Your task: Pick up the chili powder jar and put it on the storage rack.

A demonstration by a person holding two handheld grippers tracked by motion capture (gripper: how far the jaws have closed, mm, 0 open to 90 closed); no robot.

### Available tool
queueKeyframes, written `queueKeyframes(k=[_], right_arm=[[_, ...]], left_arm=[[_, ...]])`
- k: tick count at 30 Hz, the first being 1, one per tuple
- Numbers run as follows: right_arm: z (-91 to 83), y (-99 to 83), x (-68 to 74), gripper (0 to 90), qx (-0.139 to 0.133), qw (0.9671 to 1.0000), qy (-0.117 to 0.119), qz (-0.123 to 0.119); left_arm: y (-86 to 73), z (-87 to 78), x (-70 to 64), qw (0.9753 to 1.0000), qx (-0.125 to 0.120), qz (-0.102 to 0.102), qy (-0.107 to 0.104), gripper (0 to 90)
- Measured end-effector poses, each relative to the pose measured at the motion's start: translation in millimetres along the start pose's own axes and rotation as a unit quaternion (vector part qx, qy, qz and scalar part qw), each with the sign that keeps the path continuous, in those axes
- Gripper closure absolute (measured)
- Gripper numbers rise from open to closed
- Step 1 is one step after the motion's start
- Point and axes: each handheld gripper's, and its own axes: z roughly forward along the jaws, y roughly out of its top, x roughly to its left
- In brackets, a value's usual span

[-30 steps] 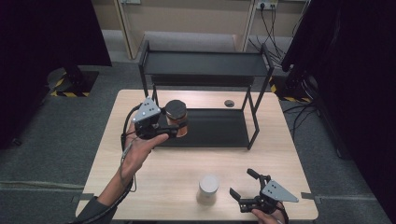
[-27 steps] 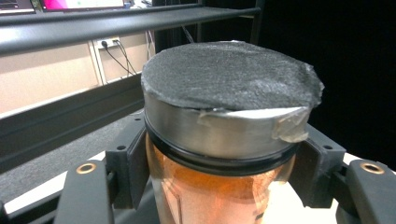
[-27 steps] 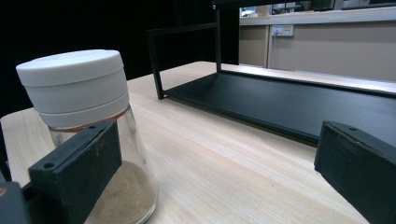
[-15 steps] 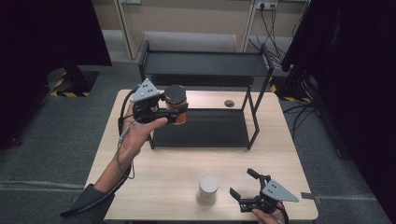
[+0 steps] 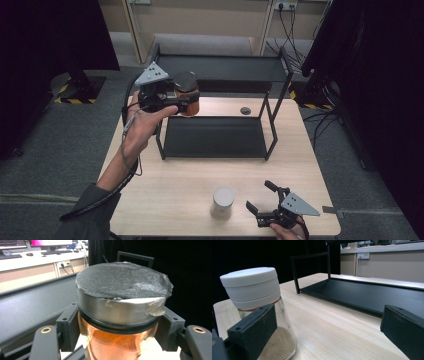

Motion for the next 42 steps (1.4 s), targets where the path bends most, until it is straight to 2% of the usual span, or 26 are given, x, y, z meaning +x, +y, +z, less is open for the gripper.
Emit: queueKeyframes(k=[5, 13, 24, 30, 42], right_arm=[[-0.4, 0.0, -0.3, 1.0, -0.001, 1.0, 0.0, 0.001], [-0.6, -0.1, -0.9, 1.0, -0.001, 1.0, 0.0, 0.002], [-0.5, -0.1, -1.5, 1.0, 0.001, 1.0, 0.001, 0.003], [-1.2, 0.0, -1.8, 1.0, 0.0, 1.0, 0.002, 0.003], [-1.1, -0.5, -2.2, 1.0, -0.001, 1.0, 0.003, 0.002]], left_arm=[[15.2, 3.1, 0.8, 0.9999, 0.005, 0.004, 0.01, 31.8], [27.2, 6.9, 5.2, 0.9998, 0.006, -0.002, 0.018, 31.8], [47.5, 14.3, 8.4, 0.999, 0.01, -0.005, 0.044, 31.8], [51.4, 22.2, 11.6, 0.9979, 0.006, -0.019, 0.061, 31.8], [51.4, 34.6, 21.4, 0.9947, -0.005, -0.03, 0.098, 31.8]])
